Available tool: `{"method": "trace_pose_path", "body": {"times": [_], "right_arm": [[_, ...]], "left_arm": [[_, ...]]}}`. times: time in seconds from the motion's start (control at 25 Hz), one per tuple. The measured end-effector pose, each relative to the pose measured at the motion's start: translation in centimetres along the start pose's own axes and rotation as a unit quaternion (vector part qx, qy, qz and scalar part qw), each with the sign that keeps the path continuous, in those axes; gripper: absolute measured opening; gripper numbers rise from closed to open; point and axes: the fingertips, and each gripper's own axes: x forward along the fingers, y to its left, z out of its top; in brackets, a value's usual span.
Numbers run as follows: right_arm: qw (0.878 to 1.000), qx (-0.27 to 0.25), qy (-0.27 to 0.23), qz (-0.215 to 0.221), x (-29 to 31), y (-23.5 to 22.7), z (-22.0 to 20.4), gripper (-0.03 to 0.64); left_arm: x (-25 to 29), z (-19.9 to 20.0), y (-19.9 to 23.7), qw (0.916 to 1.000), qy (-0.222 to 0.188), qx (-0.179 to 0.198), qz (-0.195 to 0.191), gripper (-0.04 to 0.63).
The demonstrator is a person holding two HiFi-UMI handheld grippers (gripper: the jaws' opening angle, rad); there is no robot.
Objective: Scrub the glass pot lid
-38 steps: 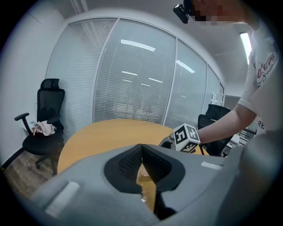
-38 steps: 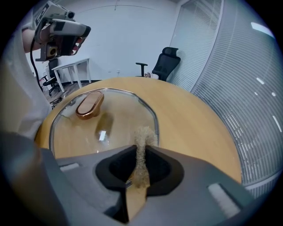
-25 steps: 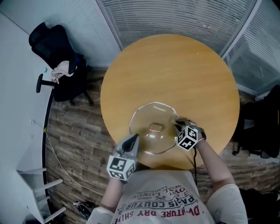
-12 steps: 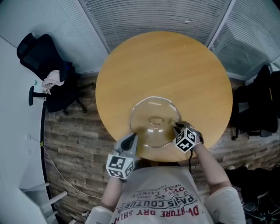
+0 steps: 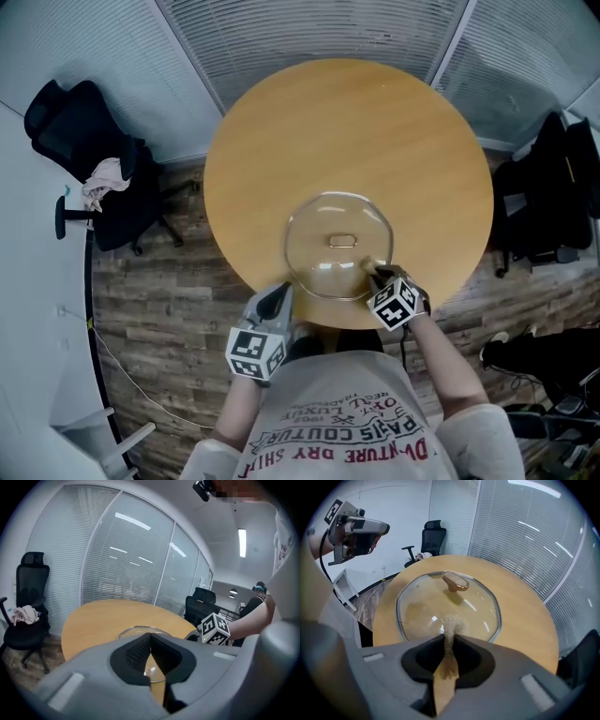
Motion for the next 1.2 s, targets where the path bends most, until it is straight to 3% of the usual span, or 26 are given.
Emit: {"method": "trace_pose_path", "body": {"times": [0.32,0.52,1.04,1.2], "right_arm": [[0.999,0.042,0.003,-0.004,-0.1,4.3,1.4,0.060],[0.999,0.037,0.012,-0.005,0.3,6.4,3.0,0.060],[0.999,0.040,0.003,0.018,1.5,10.9,7.5,0.060],[0.996,0.076,-0.036,-0.011,0.0,8.9,8.4,0.060]], "left_arm": [[-1.6,-0.1,0.9,0.9993,-0.001,0.020,-0.031,0.008],[-2.8,-0.3,1.8,0.9985,0.004,0.032,-0.044,0.008],[-5.5,0.1,5.4,0.9993,-0.009,0.026,-0.027,0.008],[-5.1,0.6,5.5,0.9993,-0.013,0.026,-0.024,0.008]]}}
